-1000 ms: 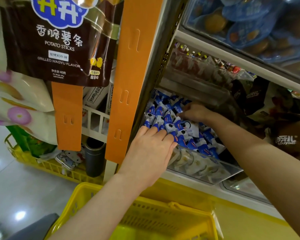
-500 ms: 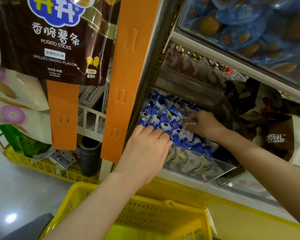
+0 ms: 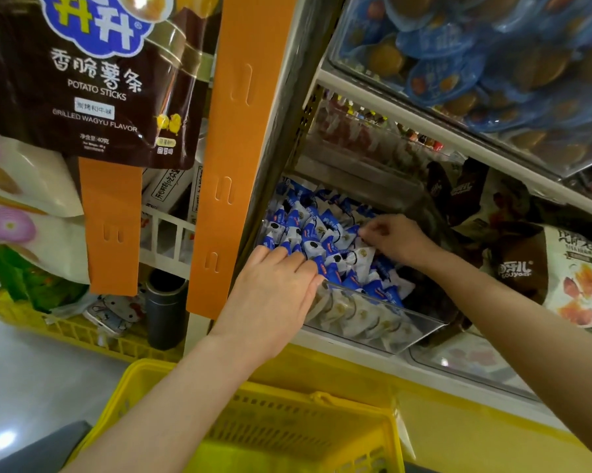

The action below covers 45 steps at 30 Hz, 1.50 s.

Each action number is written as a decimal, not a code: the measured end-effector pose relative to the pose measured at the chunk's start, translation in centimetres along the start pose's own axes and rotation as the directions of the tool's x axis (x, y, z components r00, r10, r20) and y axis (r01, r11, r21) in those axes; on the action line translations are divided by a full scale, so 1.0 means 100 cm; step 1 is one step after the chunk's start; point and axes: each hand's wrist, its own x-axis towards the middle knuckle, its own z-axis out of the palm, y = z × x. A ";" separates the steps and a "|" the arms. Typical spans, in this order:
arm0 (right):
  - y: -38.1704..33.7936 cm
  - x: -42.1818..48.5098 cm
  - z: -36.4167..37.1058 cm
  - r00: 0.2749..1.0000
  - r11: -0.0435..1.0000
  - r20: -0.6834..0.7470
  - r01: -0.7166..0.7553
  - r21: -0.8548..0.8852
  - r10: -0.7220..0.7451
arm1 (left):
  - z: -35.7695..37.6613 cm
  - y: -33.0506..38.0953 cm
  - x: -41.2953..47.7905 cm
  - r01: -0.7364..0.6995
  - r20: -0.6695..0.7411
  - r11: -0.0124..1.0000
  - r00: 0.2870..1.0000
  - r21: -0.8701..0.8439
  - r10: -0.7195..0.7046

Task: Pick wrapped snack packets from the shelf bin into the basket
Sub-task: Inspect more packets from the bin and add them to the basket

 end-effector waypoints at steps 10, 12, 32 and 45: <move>-0.005 0.057 0.023 0.956 0.949 0.022 -0.286 -0.132 0.291 | 0.002 -0.001 0.000 -0.017 -0.018 1.000 1.000 0.022 0.017; -0.005 0.060 0.025 0.952 0.951 0.012 -0.305 -0.058 0.306 | 0.003 -0.002 0.000 -0.014 -0.011 1.000 1.000 0.014 0.014; -0.062 -0.127 0.013 0.846 0.763 -0.473 0.470 0.443 -0.247 | -0.021 0.026 -0.023 0.259 0.045 0.514 0.919 -0.818 -0.392; -0.029 -0.180 0.074 0.997 0.577 0.033 0.017 0.816 -0.075 | -0.006 0.046 -0.064 0.563 0.425 0.216 0.779 -0.798 -0.460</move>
